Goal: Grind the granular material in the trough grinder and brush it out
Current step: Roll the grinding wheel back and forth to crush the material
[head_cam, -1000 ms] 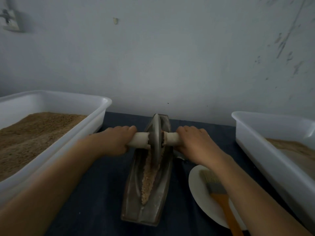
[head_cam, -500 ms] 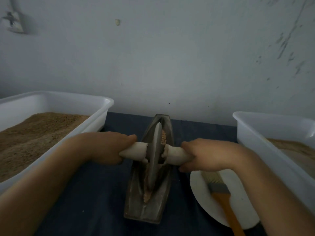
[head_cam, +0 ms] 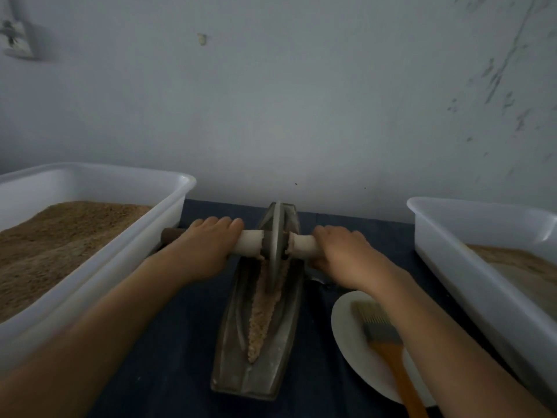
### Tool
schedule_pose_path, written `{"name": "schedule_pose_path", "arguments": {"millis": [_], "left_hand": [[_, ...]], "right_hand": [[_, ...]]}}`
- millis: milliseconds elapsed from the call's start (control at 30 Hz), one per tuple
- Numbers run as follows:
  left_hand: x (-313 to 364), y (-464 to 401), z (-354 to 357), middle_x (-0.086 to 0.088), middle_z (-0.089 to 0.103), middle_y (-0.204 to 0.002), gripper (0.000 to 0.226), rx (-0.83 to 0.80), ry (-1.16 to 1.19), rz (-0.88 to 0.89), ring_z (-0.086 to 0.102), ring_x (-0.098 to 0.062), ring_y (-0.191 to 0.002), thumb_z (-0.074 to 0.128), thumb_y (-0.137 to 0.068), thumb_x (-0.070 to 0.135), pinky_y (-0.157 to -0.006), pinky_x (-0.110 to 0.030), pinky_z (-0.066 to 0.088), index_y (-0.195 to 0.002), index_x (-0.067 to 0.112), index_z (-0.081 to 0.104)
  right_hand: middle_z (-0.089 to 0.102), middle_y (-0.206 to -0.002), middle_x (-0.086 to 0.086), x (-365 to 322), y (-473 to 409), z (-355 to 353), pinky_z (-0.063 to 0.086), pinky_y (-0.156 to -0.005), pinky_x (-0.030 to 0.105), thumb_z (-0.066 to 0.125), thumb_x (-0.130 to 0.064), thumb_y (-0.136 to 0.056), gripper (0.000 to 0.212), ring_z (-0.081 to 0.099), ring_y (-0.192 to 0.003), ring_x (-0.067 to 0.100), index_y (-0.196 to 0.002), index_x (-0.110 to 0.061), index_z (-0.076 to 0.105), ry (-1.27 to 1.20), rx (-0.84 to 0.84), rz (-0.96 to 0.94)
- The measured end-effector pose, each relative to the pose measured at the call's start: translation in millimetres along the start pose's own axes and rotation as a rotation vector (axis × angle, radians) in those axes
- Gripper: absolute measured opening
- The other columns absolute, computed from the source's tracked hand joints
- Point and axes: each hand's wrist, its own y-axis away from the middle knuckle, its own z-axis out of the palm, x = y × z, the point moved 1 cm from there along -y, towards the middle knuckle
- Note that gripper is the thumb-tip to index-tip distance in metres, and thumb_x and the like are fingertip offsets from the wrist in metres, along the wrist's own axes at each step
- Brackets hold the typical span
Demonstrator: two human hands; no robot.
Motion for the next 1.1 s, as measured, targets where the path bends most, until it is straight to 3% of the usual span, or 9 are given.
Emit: {"name": "schedule_pose_path", "arguments": {"millis": [133,233,333,467,567,667,900,1000,1100], "left_hand": [[7.3,-1.5,11.0,0.002,0.045,-0.122,0.041,0.182,-0.058,-0.058,0.045,-0.017,-0.111,0.056,-0.087,0.021,-0.097,-0.03,0.035,-0.123,0.022,0.035],[4.3,-0.3,7.4,0.003,0.048,-0.121,0.04,0.135,-0.049,-0.006,0.047,-0.015,-0.109,0.055,-0.089,0.023,-0.095,-0.029,0.037,-0.123,0.023,0.034],[0.2,6.9,-5.3,0.004,0.049,-0.122,0.04,-0.04,0.001,0.044,0.049,-0.012,-0.108,0.055,-0.09,0.027,-0.094,-0.026,0.036,-0.123,0.023,0.033],[0.0,23.4,-32.8,0.006,0.051,-0.116,0.037,-0.39,0.138,0.109,0.05,-0.01,-0.104,0.056,-0.091,0.027,-0.09,-0.026,0.039,-0.12,0.026,0.032],[-2.7,34.5,-49.2,0.013,0.046,-0.093,0.031,-0.588,0.194,0.149,0.049,-0.007,-0.088,0.055,-0.091,0.028,-0.08,-0.024,0.039,-0.107,0.03,0.03],[-3.8,38.1,-54.4,0.007,0.052,-0.098,0.027,-0.637,0.226,0.148,0.053,-0.01,-0.091,0.056,-0.091,0.026,-0.084,-0.028,0.044,-0.109,0.027,0.035],[-3.5,16.7,-30.0,0.007,0.046,-0.102,0.031,-0.474,0.28,0.079,0.047,-0.009,-0.092,0.057,-0.091,0.021,-0.081,-0.023,0.036,-0.107,0.028,0.031],[-1.8,5.1,-13.4,0.0,0.048,-0.119,0.035,-0.252,0.147,0.01,0.049,-0.016,-0.106,0.055,-0.091,0.022,-0.089,-0.028,0.038,-0.119,0.021,0.035],[3.1,-2.4,4.4,0.0,0.046,-0.122,0.038,0.054,-0.005,-0.036,0.046,-0.019,-0.111,0.054,-0.089,0.022,-0.095,-0.031,0.036,-0.122,0.02,0.035]], "right_hand": [[0.054,-0.107,0.005,1.6,-1.4,12.0,0.024,-0.069,0.033,0.058,-0.03,-0.086,0.028,0.049,-0.097,0.023,-0.106,-0.014,0.048,0.055,0.183,0.007],[0.055,-0.11,0.005,-0.7,1.6,5.6,0.029,-0.072,0.033,0.055,-0.029,-0.09,0.027,0.05,-0.098,0.023,-0.11,-0.014,0.047,0.038,0.086,0.004],[0.055,-0.109,0.005,-7.9,8.7,-12.2,0.033,-0.071,0.03,0.053,-0.031,-0.092,0.029,0.052,-0.094,0.021,-0.112,-0.012,0.046,-0.044,-0.162,-0.004],[0.046,-0.08,-0.007,-19.3,26.4,-42.5,0.031,-0.053,0.019,0.057,-0.036,-0.09,0.027,0.043,-0.067,0.005,-0.103,-0.015,0.048,-0.132,-0.435,-0.071],[0.047,-0.074,-0.008,-24.7,37.9,-57.7,0.032,-0.05,0.017,0.058,-0.04,-0.089,0.022,0.043,-0.062,0.003,-0.09,-0.019,0.053,-0.153,-0.528,-0.129],[0.049,-0.075,-0.008,-25.9,40.0,-61.5,0.034,-0.053,0.018,0.059,-0.041,-0.088,0.022,0.045,-0.063,0.003,-0.089,-0.019,0.054,-0.168,-0.547,-0.144],[0.052,-0.087,-0.003,-15.0,19.4,-39.7,0.034,-0.057,0.022,0.057,-0.038,-0.089,0.025,0.049,-0.075,0.011,-0.094,-0.018,0.044,-0.161,-0.416,-0.058],[0.055,-0.108,0.002,-5.2,5.9,-15.4,0.03,-0.068,0.031,0.054,-0.038,-0.09,0.027,0.052,-0.094,0.02,-0.105,-0.017,0.045,-0.038,-0.152,-0.012],[0.053,-0.112,0.003,0.8,-1.5,3.9,0.025,-0.072,0.032,0.056,-0.033,-0.089,0.03,0.048,-0.102,0.023,-0.11,-0.015,0.045,0.024,0.075,0.01]]}}
